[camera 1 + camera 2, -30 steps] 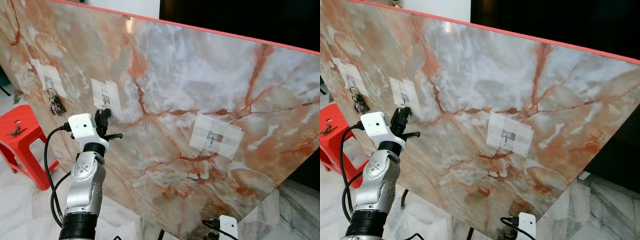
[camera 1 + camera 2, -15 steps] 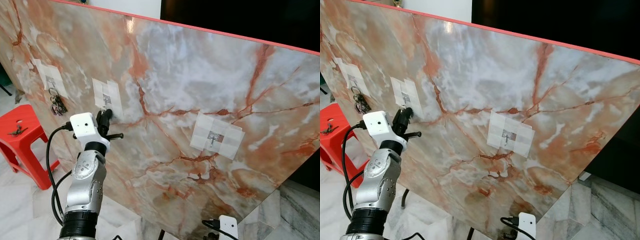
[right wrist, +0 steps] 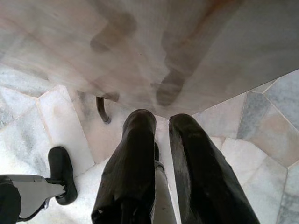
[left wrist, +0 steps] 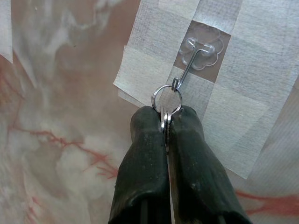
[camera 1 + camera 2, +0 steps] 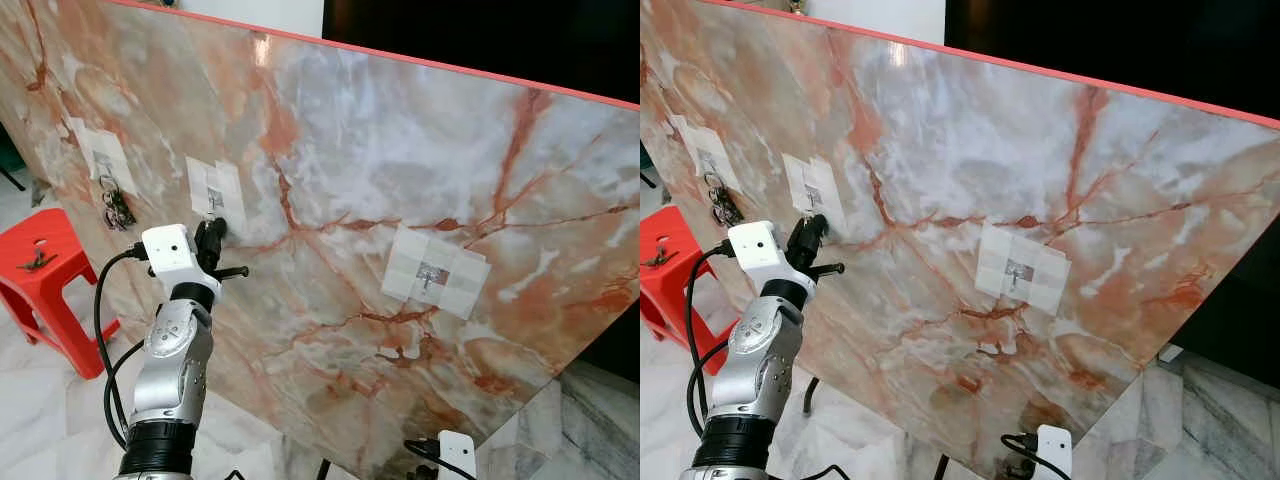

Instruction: Hang keys on a hook

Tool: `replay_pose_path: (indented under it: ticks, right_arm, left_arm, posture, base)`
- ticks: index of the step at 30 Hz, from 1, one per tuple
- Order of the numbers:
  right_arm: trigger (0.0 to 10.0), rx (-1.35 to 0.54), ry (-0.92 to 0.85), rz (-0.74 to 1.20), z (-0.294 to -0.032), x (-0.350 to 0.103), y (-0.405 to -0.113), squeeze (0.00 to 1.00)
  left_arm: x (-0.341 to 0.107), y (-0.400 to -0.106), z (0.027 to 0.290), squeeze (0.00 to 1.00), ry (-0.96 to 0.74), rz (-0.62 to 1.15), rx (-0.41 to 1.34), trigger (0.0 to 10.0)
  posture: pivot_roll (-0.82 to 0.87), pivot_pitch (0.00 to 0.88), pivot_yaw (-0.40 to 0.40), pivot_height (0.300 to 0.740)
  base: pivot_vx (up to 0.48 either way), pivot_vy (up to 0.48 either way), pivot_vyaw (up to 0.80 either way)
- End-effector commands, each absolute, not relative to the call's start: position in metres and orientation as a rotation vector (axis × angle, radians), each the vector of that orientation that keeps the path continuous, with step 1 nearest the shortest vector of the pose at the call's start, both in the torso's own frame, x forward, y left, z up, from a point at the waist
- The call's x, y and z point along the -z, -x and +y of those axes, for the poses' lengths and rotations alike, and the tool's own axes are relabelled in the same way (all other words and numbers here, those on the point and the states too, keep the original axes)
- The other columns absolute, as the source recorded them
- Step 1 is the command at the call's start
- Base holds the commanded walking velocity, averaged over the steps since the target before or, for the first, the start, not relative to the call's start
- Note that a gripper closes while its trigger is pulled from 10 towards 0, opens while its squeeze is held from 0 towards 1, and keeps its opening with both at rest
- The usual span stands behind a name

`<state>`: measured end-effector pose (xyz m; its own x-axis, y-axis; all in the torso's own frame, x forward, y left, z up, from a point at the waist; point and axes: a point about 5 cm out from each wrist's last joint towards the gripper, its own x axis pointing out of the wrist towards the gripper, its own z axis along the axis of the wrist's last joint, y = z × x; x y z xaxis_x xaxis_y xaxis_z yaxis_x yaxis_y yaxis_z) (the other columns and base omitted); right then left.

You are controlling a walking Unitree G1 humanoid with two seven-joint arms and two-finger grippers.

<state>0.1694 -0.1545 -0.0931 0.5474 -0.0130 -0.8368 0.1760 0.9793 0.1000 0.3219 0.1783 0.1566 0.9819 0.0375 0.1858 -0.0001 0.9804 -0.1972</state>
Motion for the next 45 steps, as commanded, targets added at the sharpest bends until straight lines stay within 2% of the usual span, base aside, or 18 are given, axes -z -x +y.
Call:
replay_pose_path:
  ticks: [1, 9, 11, 12, 36, 37, 38, 39, 40, 45]
  right_arm:
    - [10.0, 0.116, -0.174, 0.985, -0.155, 0.093, -0.171, 0.0]
    - [10.0, 0.117, -0.177, 0.984, -0.155, 0.093, -0.171, 0.0]
    - [10.0, 0.117, -0.177, 0.985, -0.155, 0.093, -0.171, 0.0]
    - [10.0, 0.117, -0.177, 0.985, -0.155, 0.093, -0.171, 0.0]
    - [10.0, 0.116, -0.176, 0.984, -0.155, 0.093, -0.17, 0.0]
    - [10.0, 0.116, -0.176, 0.984, -0.155, 0.093, -0.17, 0.0]
    - [10.0, 0.116, -0.176, 0.984, -0.155, 0.093, -0.17, 0.0]
    - [10.0, 0.116, -0.177, 0.984, -0.155, 0.093, -0.17, 0.0]
    - [10.0, 0.116, -0.176, 0.984, -0.155, 0.093, -0.17, 0.0]
    - [10.0, 0.116, -0.177, 0.983, -0.155, 0.093, -0.17, 0.0]
  left_arm:
    - [-0.17, -0.325, 0.168, 0.08, 0.202, -0.231, 0.033, 10.0]
    - [-0.169, -0.325, 0.167, 0.06, 0.188, -0.224, 0.039, 10.0]
    - [-0.168, -0.325, 0.167, 0.05, 0.181, -0.219, 0.039, 10.0]
    - [-0.168, -0.325, 0.167, 0.0, 0.181, -0.217, 0.04, 10.0]
    - [-0.159, -0.327, 0.168, 0.0, 0.183, -0.152, 0.019, 10.0]
    - [-0.159, -0.327, 0.168, 0.25, 0.183, -0.156, 0.019, 10.0]
    - [-0.159, -0.327, 0.168, 0.25, 0.183, -0.156, 0.019, 10.0]
    - [-0.16, -0.327, 0.168, 0.33, 0.185, -0.158, 0.021, 10.0]
    - [-0.16, -0.327, 0.168, 0.72, 0.184, -0.159, 0.022, 10.0]
    - [-0.16, -0.327, 0.167, 0.73, 0.186, -0.161, 0.026, 10.0]
  posture:
    - [0.07, 0.0, -0.09, 0.74]
    - [0.07, 0.0, -0.087, 0.74]
    - [0.07, 0.0, -0.087, 0.74]
    - [0.07, 0.0, -0.088, 0.74]
    - [0.07, 0.0, -0.088, 0.74]
    - [0.07, 0.0, -0.088, 0.74]
    - [0.07, 0.0, -0.088, 0.74]
    - [0.07, 0.0, -0.088, 0.74]
    - [0.07, 0.0, -0.088, 0.74]
    - [0.07, 0.0, -0.088, 0.74]
  base:
    - [0.0, 0.0, 0.0]
    - [0.0, 0.0, 0.0]
    - [0.0, 0.0, 0.0]
    - [0.0, 0.0, 0.0]
    - [0.0, 0.0, 0.0]
    - [0.0, 0.0, 0.0]
    - [0.0, 0.0, 0.0]
    - [0.0, 0.0, 0.0]
    - [0.0, 0.0, 0.0]
    - [0.0, 0.0, 0.0]
